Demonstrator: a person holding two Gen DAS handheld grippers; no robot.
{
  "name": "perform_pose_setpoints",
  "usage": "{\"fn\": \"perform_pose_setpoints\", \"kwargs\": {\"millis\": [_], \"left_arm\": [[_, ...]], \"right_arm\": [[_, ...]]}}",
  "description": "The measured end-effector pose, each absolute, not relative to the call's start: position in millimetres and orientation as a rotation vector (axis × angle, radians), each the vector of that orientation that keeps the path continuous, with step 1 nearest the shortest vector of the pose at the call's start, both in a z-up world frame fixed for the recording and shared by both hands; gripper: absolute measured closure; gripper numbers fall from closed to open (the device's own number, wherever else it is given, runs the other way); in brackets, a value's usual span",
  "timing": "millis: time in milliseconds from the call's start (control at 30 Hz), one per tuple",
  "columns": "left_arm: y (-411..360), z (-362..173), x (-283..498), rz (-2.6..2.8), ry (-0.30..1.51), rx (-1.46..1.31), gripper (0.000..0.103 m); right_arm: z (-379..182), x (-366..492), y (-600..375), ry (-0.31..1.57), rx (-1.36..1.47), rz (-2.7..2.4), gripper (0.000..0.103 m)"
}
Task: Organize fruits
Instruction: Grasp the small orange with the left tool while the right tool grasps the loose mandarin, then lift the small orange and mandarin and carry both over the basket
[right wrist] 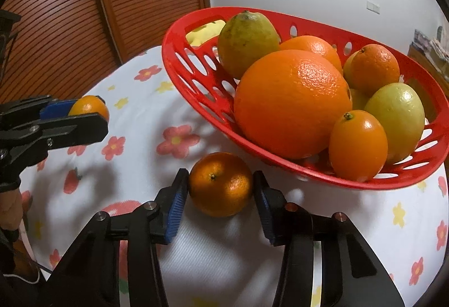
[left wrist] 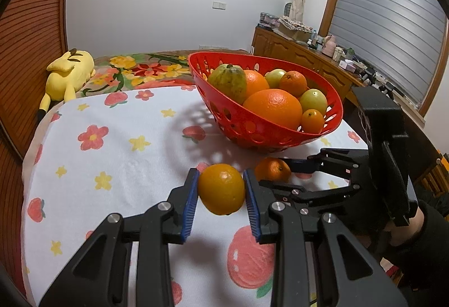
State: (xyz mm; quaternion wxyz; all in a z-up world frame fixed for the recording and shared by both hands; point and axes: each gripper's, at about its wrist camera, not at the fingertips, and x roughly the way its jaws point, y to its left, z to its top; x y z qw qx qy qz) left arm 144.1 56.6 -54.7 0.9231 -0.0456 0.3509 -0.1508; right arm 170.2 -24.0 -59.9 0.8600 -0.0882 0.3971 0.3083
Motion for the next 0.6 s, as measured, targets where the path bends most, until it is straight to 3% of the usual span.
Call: {"fn": "perform_pose_setpoints", "kwargs": {"millis": [600], "left_arm": [[53.2, -37.5, 143.2, -0.311, 0.686, -0.093, 0.073]], "right_arm": [[-29.3, 134.4, -50.2, 0.755, -0.127, 0.696, 0.057]]}}
